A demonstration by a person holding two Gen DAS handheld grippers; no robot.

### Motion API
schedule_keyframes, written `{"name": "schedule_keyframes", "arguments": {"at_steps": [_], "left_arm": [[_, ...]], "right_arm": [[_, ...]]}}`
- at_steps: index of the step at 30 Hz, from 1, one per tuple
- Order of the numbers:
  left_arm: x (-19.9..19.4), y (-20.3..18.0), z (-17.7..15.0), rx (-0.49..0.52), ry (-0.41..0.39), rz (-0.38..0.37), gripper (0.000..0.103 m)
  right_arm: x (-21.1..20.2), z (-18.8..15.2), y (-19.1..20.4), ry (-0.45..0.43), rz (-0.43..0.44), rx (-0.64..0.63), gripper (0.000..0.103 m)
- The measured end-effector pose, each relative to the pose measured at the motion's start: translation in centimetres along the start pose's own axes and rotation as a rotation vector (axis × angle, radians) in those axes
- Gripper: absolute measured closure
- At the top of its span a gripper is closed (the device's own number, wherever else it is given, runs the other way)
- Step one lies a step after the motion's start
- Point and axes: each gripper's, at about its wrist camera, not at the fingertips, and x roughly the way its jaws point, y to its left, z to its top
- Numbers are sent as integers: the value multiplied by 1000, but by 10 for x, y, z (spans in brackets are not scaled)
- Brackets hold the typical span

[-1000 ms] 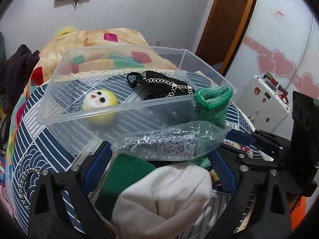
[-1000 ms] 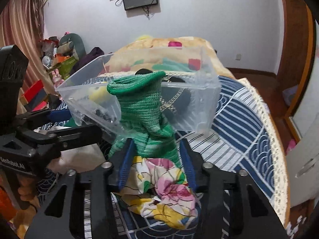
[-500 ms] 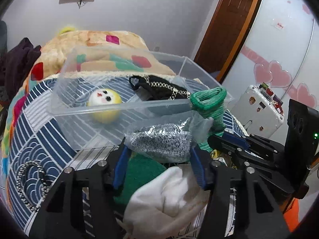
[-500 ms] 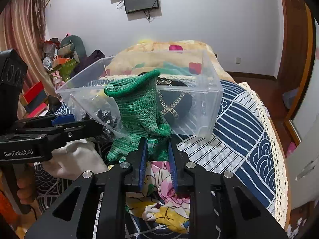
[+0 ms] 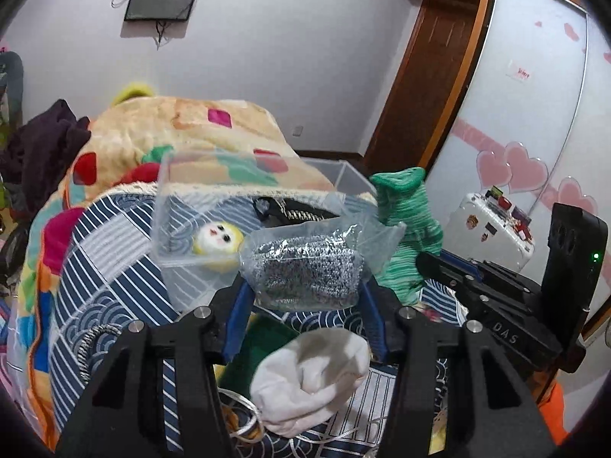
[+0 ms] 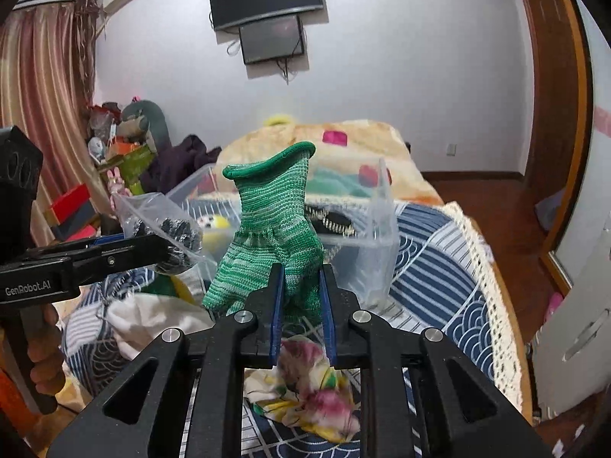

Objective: Organize soft objects
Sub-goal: 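Lower the plastic bag into the box with the left gripper while the right carries the glove over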

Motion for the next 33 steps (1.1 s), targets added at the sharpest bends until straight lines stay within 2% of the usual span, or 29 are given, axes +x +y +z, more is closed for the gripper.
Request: {"name": "schedule_keyframes", "arguments": {"at_steps": [4,11,18,27,33], "left_arm": [[-10,5,13,10,-35,4,52],[-6,4,39,61,-74,57,52],[24,6,48,80,-37,80,52],[64,6,37,115,59,110,52],[81,6,34,104,117,105,51]], "right_arm": [[-7,9,-2,-39,-5,6,87],[-12,33,2,-107,-27,-33,87],[-2,49,2,-144,-54,-32,87],[34,42,-3,-47,-97,-31,87],[47,36,-6,24,-96,-30,87]]}}
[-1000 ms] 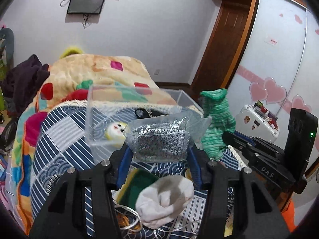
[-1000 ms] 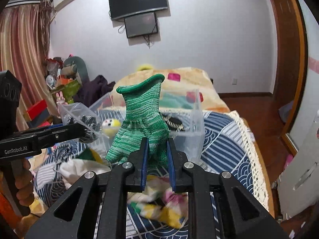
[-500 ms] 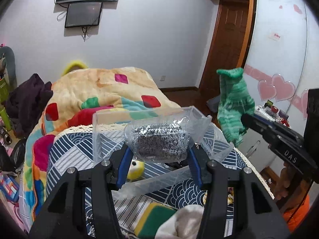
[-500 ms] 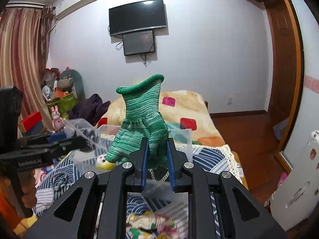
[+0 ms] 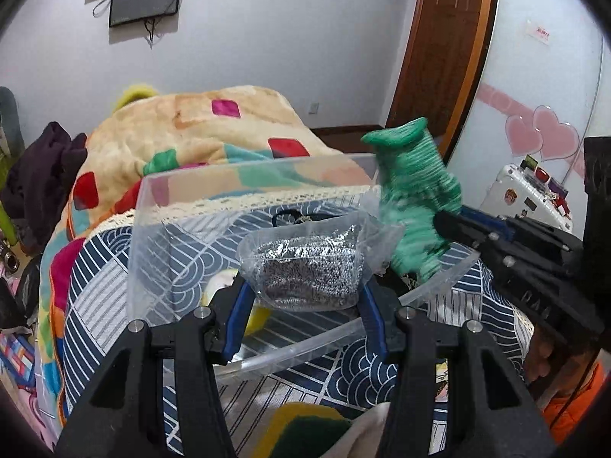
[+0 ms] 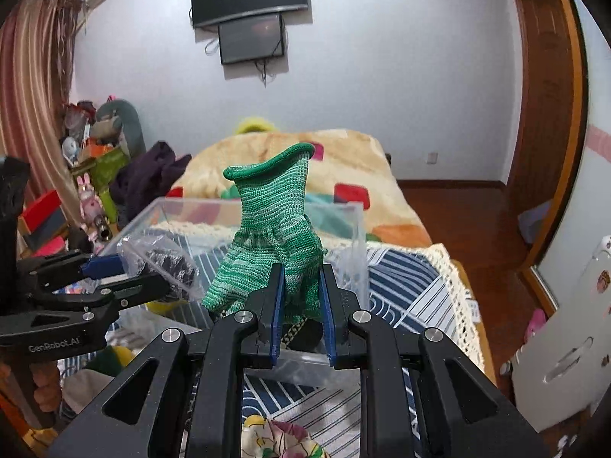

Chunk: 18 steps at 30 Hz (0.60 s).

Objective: Organize soft objects
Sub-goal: 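Lower the plastic bag into the box with the left gripper while the right carries the glove over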

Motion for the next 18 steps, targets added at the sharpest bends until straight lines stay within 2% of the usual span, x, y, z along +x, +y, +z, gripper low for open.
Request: {"name": "schedule_keyframes", "arguments": {"at_steps": [6,9,11,15,18], "left_arm": [[2,0,0,-9,15,8,49],[2,1,0,-8,17,14,44],[1,2,-1,-16,18,18,37],[-4,4,-3,-34,15,1,35],[-12,6,-4,-41,0,-1,28]], "right_arm": [[10,-6,7,64,5,-55,87],[11,-5,8,72,-3,-66,85],[9,-3,8,76,-5,-73,83],[7,0,7,75,-1,-76,81],[5,1,6,71,6,-75,79]]}}
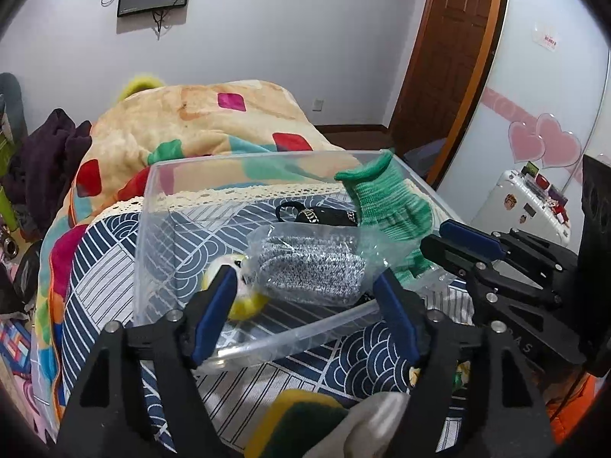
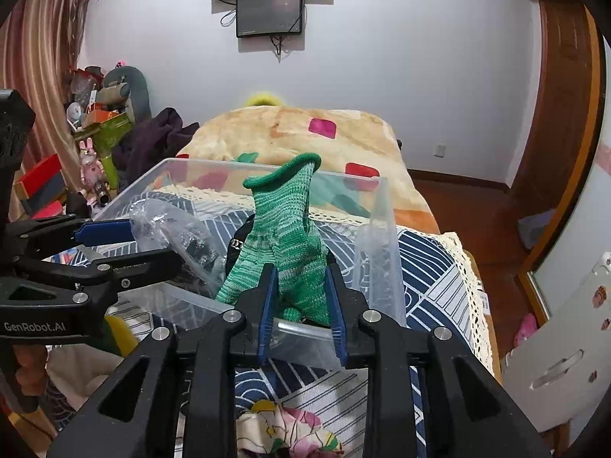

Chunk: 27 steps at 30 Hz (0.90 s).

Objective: Organize soft objects
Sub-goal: 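Lower the plastic bag into the box with the left gripper while the right carries the glove over, then release the green glove into the box with the right gripper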

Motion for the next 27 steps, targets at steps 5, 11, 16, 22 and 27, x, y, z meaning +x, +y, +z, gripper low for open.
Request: {"name": "schedule_keyframes", "arguments": {"at_steps": [5,11,16,22,27], "left_arm": [[-16,-1,-1,11,-28,-4,25],[-41,0,-8,17,-78,17,10],[-50,2,-21,2,-66,7,7],[-62,-4,-46,3,-62,7,7],[-66,-16,-68,-18,-29,-49,7]], "right_arm": [[-10,1,1,-26,13,10,69],[-32,1,-3,-95,8,37,48],[-49,-4,-6,-141,6,54,34],[-50,-22,3,-108,-1,31,34],[-42,-43,6,-39,7,36,34]]}}
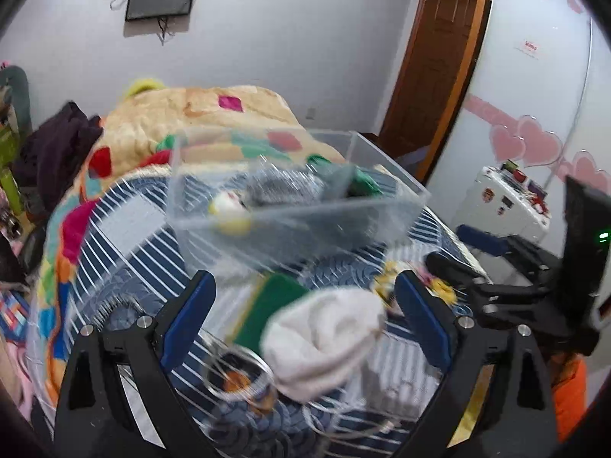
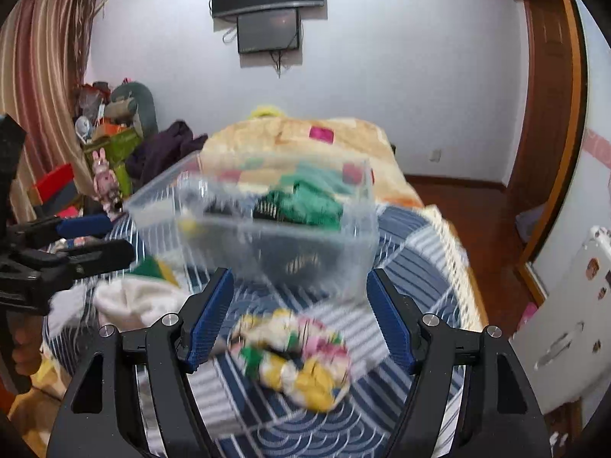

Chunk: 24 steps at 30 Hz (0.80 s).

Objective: Organize soft objects
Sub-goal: 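Release the green glove into the box with the right gripper, then grasp the white cloth bag with the left gripper while the right grasps the floral scrunchie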

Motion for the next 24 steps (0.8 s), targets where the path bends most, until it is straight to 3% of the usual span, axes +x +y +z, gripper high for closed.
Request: {"name": "schedule_keyframes", "arguments": {"at_steps": [3,9,16,19,24], "left_arm": [[3,-7,-11,-7,23,-25,7],[10,-14,-35,12,34,22,8],[17,-18,-43,48,26,67,21],[18,-17,-42,52,10,95,32],[17,-2,-38,3,-3,89,55]], "right_arm": [[3,-12,2,42,3,0,34],[7,-27,0,94,16,28,34],[12,-37,-2,129,30,53,34],[14,-40,-2,141,37,54,34],[14,-43,-2,146,40,65,48]]}}
